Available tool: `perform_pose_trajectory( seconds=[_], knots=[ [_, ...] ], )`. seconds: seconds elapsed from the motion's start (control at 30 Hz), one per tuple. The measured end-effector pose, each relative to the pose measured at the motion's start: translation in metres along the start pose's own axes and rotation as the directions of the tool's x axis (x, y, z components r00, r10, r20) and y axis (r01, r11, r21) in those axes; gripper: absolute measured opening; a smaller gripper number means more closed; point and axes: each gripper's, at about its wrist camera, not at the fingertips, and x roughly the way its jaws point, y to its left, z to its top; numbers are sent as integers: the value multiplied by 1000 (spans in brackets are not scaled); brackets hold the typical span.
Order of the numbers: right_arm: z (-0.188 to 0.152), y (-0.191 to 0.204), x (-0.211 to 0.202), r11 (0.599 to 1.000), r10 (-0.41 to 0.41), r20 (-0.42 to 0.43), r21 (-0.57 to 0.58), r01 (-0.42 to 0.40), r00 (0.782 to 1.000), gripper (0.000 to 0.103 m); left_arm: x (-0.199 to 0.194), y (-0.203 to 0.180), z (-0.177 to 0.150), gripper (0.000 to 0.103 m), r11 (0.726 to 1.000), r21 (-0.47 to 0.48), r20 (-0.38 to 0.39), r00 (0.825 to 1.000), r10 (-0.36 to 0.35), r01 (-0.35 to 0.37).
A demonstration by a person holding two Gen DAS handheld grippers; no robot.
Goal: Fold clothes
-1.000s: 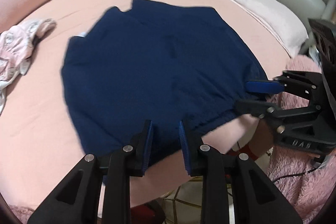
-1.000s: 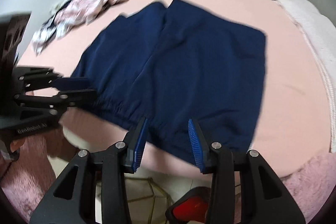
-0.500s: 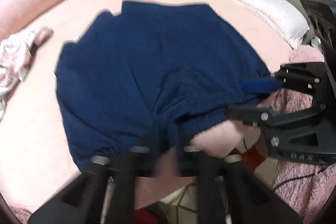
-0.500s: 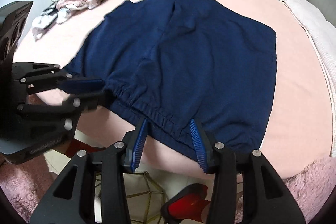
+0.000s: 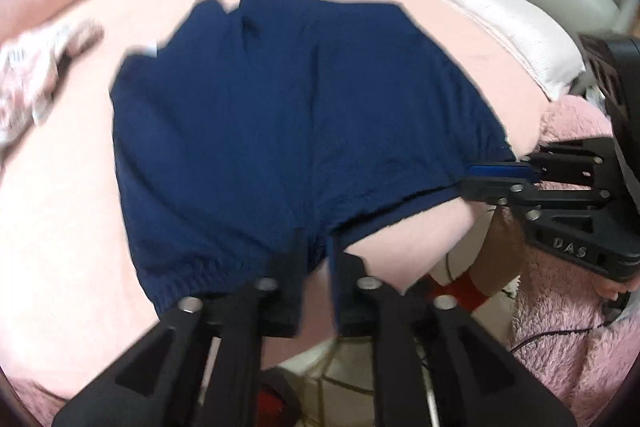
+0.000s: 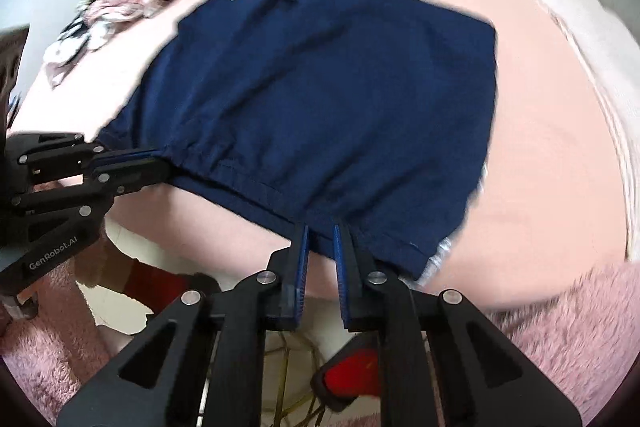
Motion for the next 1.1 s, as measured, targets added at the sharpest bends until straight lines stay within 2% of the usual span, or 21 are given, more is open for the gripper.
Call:
perform_pose_trajectory(
  seconds=[0.03,0.1,0.2,0.27,0.33,0.4,0.47,0.5,0.6,0.67,0.7,0.73,0.77,0.8,0.83,0.9,1.1],
  knots=[
    [-1,-6,1,999,19,-15,33,-18,1000,9,-1,6,1,26,999,-34,-4,1000,-29,29],
    [-4,-19,0,994,59,-29,91,-57,998,9,-11,23,0,42,990,-120,25,997,-71,73],
    [-7,-33,-13,982,99,27,157,-102,995,13,-32,52,-4,44,958,-258,103,989,-102,126],
    [-4,-40,-29,969,150,126,179,-172,981,13,-34,70,-8,44,940,-330,110,993,-52,85],
    [-3,-43,-36,967,118,173,204,-153,978,16,-33,79,-14,44,925,-380,86,996,10,23],
    [-3,-44,-29,972,35,145,224,-68,989,18,-23,84,-19,44,915,-402,26,998,56,-41],
    [-3,-46,-13,966,27,65,256,-43,998,18,-14,87,-22,44,905,-413,-30,995,97,-100],
    [-5,-51,-13,962,29,51,269,-42,998,17,-14,87,-22,44,906,-402,-38,991,125,-130],
    [-10,-58,-17,957,9,19,291,-14,1000,17,-20,87,-21,44,887,-385,-53,966,252,-253],
    [-13,-56,-25,955,-8,48,297,-7,999,20,-23,94,-23,44,885,-418,-36,977,211,-207],
    [-14,-56,-30,953,-6,78,304,-18,997,22,-24,99,-25,44,883,-453,-16,991,129,-123],
    [-15,-56,-35,950,-4,105,312,-29,994,23,-24,101,-26,44,877,-477,0,998,67,-59],
    [-16,-62,-35,941,2,113,335,-41,994,25,-23,102,-27,44,869,-495,14,1000,10,-2],
    [-18,-67,-35,932,9,122,358,-52,993,28,-20,100,-28,44,867,-498,16,1000,-21,26],
    [-19,-72,-34,923,17,124,380,-63,992,28,-19,98,-28,44,866,-499,10,1000,-23,25],
    [-21,-77,-21,911,64,68,403,-86,996,31,-14,100,-30,44,859,-512,3,1000,-11,11],
    [-17,-71,-8,900,154,48,406,-160,987,28,-15,103,-28,40,854,-518,24,999,-42,48]
  ],
)
